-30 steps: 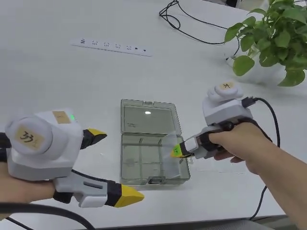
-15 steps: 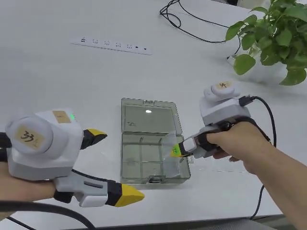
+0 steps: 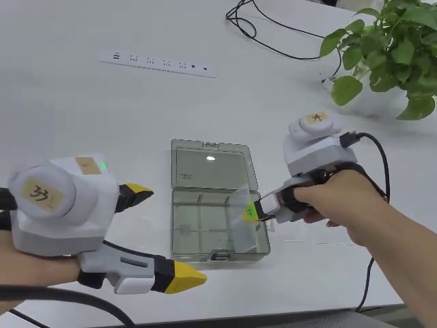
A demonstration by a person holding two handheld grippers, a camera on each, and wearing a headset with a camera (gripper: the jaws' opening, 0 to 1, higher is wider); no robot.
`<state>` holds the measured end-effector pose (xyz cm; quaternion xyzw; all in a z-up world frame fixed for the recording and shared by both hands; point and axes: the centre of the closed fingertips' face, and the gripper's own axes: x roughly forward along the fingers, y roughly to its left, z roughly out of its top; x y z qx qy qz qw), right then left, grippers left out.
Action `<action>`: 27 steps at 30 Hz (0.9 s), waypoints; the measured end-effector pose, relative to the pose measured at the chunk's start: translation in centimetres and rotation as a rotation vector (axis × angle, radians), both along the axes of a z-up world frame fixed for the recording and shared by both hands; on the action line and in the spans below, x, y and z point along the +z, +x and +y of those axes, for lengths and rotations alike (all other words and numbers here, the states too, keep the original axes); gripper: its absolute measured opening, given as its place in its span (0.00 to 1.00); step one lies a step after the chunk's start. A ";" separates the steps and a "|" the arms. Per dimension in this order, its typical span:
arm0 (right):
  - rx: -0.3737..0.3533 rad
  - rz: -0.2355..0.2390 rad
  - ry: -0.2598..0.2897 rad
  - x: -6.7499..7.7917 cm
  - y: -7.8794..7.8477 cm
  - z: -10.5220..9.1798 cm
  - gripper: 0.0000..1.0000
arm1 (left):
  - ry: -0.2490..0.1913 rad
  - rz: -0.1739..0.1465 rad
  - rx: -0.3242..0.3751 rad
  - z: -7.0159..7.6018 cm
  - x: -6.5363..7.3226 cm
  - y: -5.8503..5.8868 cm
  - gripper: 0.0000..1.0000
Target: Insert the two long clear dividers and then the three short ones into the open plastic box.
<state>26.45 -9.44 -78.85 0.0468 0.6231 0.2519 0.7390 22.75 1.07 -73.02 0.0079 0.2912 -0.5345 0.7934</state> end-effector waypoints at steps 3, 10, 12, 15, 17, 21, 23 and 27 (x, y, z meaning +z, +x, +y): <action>0.013 -0.009 -0.016 -0.2 0.1 -0.2 0.06 | 0.004 0.000 -0.002 0.0 -0.1 0.0 0.96; 0.015 -0.014 -0.015 -0.6 0.5 -0.4 0.06 | 0.004 0.005 -0.001 0.0 -0.1 -0.1 0.96; 0.018 -0.020 -0.017 -0.7 0.6 -0.3 0.06 | 0.005 0.003 -0.002 0.1 -0.1 -0.1 0.96; 0.032 -0.031 -0.019 -0.7 0.7 -0.3 0.06 | 0.008 0.002 -0.002 0.1 -0.2 0.0 0.97; 0.036 -0.039 -0.016 -0.7 0.7 -0.2 0.06 | 0.008 0.003 -0.002 0.1 -0.2 0.0 0.97; 0.037 -0.063 -0.003 -0.8 0.9 0.2 0.07 | 0.008 0.003 -0.006 0.0 -0.2 -0.1 0.96; 0.040 -0.072 -0.005 -0.9 1.0 0.4 0.07 | 0.010 0.005 -0.008 -0.1 -0.2 -0.1 0.96; 0.047 -0.087 0.001 -1.0 1.0 0.7 0.08 | 0.008 0.004 -0.009 -0.1 -0.1 -0.1 0.96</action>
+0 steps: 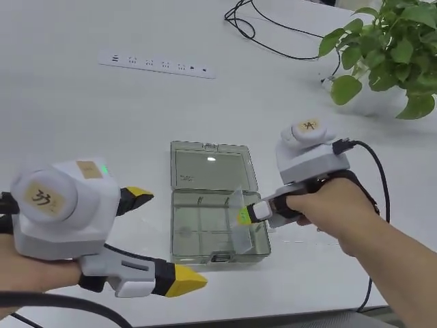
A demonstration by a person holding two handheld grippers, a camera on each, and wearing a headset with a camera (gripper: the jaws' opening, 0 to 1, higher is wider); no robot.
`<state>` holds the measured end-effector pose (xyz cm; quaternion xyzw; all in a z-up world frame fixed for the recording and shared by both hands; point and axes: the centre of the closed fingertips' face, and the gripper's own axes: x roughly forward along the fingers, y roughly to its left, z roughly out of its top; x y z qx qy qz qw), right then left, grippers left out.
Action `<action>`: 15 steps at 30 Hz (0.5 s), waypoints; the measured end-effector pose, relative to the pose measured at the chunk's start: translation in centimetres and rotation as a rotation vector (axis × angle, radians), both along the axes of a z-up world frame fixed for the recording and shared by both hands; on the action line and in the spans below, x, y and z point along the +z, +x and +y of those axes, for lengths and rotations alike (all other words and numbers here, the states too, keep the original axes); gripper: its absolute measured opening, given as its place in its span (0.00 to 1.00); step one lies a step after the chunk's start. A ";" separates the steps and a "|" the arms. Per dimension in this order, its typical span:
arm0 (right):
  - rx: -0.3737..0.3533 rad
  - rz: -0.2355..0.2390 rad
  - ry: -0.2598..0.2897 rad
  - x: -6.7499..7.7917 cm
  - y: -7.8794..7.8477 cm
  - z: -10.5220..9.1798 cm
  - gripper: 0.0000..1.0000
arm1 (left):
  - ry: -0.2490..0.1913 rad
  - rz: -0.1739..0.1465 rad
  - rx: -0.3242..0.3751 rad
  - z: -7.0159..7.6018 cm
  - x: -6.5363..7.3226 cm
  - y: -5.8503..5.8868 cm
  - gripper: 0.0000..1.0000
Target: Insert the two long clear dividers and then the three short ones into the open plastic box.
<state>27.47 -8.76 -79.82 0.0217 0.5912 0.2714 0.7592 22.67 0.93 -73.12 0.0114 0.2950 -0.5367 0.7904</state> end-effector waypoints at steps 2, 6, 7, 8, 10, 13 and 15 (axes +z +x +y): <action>-0.002 -0.002 0.005 -0.2 0.1 0.0 0.08 | 0.001 -0.001 0.000 0.0 0.0 0.0 0.96; -0.011 -0.004 0.016 -0.7 0.0 0.2 0.09 | 0.002 -0.003 0.000 0.0 0.1 0.1 0.96; -0.010 -0.006 0.016 -0.7 0.0 0.3 0.09 | 0.004 -0.003 0.000 0.0 0.1 0.1 0.96; -0.008 -0.008 0.016 -0.8 0.0 0.4 0.09 | 0.006 -0.002 0.000 0.0 0.1 0.1 0.96; -0.006 -0.009 0.015 -1.1 0.0 0.5 0.10 | 0.005 -0.002 0.000 0.0 0.1 0.1 0.96; -0.006 -0.010 0.015 -1.3 -0.1 0.5 0.10 | 0.005 -0.001 0.000 0.0 0.1 0.0 0.96; -0.009 -0.012 0.020 -1.5 -0.1 0.4 0.10 | 0.005 -0.001 0.001 0.0 0.1 0.0 0.96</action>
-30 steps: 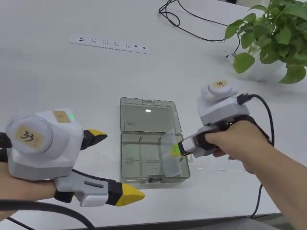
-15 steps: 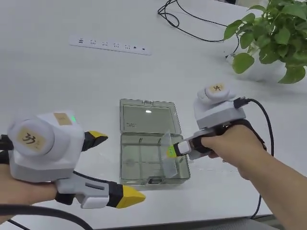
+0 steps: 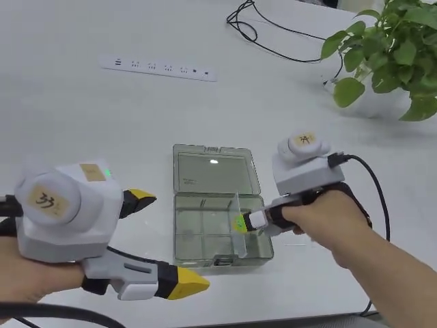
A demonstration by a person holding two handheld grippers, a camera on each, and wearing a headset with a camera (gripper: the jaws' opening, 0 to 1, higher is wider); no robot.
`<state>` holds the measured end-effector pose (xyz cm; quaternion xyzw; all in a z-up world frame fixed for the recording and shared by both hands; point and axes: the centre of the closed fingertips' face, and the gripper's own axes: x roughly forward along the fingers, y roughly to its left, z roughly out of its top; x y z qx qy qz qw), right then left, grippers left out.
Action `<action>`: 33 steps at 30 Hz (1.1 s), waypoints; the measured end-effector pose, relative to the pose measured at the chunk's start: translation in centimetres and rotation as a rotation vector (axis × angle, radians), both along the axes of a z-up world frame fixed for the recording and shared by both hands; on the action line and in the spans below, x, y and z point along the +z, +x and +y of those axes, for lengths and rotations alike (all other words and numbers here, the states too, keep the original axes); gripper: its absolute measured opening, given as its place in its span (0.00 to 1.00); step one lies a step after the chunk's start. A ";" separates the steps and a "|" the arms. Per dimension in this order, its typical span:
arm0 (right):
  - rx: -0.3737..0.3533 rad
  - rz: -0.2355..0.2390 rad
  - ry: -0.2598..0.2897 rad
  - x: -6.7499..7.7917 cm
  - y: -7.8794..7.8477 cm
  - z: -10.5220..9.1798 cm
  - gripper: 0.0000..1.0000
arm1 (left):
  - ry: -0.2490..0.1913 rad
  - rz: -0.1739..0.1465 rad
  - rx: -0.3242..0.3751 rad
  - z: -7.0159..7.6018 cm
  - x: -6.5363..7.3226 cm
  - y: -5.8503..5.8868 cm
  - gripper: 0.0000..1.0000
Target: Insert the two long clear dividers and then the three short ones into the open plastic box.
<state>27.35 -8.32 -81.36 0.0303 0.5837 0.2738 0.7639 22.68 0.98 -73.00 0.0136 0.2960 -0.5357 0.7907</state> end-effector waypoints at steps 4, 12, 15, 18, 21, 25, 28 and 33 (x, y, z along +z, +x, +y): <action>-0.004 -0.003 0.006 -0.4 0.0 0.0 0.10 | 0.002 0.001 0.005 0.1 0.0 0.0 0.96; -0.008 -0.014 0.035 -0.4 0.0 0.0 0.11 | 0.007 0.002 0.017 0.2 0.0 0.1 0.96; -0.012 -0.022 0.054 -0.4 -0.1 0.0 0.11 | 0.009 0.001 0.022 0.2 0.0 0.1 0.96; -0.010 -0.035 0.076 -0.2 -0.1 0.1 0.12 | 0.011 0.001 0.025 0.2 0.1 0.0 0.96; -0.011 -0.055 0.087 0.2 0.0 0.1 0.12 | 0.014 -0.001 0.031 0.2 0.2 0.0 0.96; -0.018 -0.082 0.122 1.3 0.2 0.2 0.15 | 0.017 -0.004 0.040 0.2 0.4 -0.2 0.96; -0.011 -0.105 0.142 2.3 0.0 0.6 0.16 | 0.020 -0.008 0.046 0.3 0.5 -0.3 0.96; -0.002 -0.141 0.173 3.6 -0.4 1.0 0.19 | 0.025 -0.012 0.059 0.4 0.6 -0.4 0.96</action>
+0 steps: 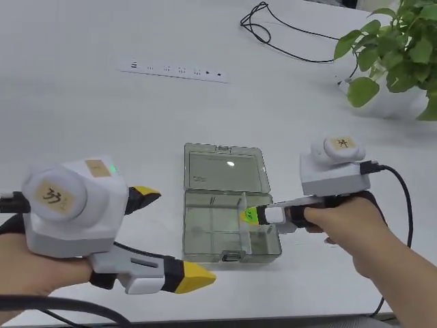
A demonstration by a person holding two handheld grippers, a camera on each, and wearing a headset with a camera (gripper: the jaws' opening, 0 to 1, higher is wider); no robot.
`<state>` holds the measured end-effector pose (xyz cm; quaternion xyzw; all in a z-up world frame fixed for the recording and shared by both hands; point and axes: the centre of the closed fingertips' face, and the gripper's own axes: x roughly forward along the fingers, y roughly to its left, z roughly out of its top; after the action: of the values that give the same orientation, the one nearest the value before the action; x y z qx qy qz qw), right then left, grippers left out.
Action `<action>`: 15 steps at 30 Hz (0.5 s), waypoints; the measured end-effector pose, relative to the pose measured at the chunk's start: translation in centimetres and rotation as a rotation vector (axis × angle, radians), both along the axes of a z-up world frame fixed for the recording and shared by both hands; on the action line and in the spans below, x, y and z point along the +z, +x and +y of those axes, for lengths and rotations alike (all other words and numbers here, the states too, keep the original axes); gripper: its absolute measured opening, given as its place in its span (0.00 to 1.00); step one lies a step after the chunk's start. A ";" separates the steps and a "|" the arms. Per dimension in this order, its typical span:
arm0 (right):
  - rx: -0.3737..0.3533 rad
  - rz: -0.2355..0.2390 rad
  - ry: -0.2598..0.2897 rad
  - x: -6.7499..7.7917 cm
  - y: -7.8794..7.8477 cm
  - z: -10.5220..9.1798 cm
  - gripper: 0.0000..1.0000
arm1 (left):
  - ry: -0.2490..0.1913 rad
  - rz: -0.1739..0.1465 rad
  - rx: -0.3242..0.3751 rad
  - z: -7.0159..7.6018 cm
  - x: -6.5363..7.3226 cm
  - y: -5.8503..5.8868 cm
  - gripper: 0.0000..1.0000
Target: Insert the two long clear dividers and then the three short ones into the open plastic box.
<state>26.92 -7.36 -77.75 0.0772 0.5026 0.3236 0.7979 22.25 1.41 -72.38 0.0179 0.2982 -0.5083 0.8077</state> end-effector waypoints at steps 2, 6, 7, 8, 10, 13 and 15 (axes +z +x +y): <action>0.006 -0.016 0.007 0.4 -0.1 0.0 0.20 | 0.002 -0.002 0.008 0.1 0.2 -0.1 0.96; 0.029 -0.054 0.021 1.2 -0.3 -0.1 0.22 | 0.009 -0.007 0.023 0.3 0.4 -0.2 0.96; 0.034 -0.064 0.028 1.5 -0.3 -0.2 0.23 | 0.012 -0.007 0.029 0.4 0.5 -0.3 0.96; 0.038 -0.078 0.037 1.6 -0.2 -0.2 0.24 | 0.013 -0.008 0.033 0.5 0.6 -0.3 0.95; 0.043 -0.091 0.049 1.9 -0.3 -0.4 0.26 | 0.016 -0.009 0.045 0.6 0.8 -0.3 0.96; 0.054 -0.120 0.063 2.3 -0.4 -0.7 0.30 | 0.020 -0.015 0.062 0.9 1.0 -0.3 0.95; 0.071 -0.136 0.081 2.9 -0.6 -0.6 0.31 | 0.023 -0.016 0.075 1.0 1.1 -0.5 0.95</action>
<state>26.33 -7.98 -74.83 0.0692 0.4363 0.3764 0.8144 21.79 2.44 -71.29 0.0199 0.2980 -0.4740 0.8283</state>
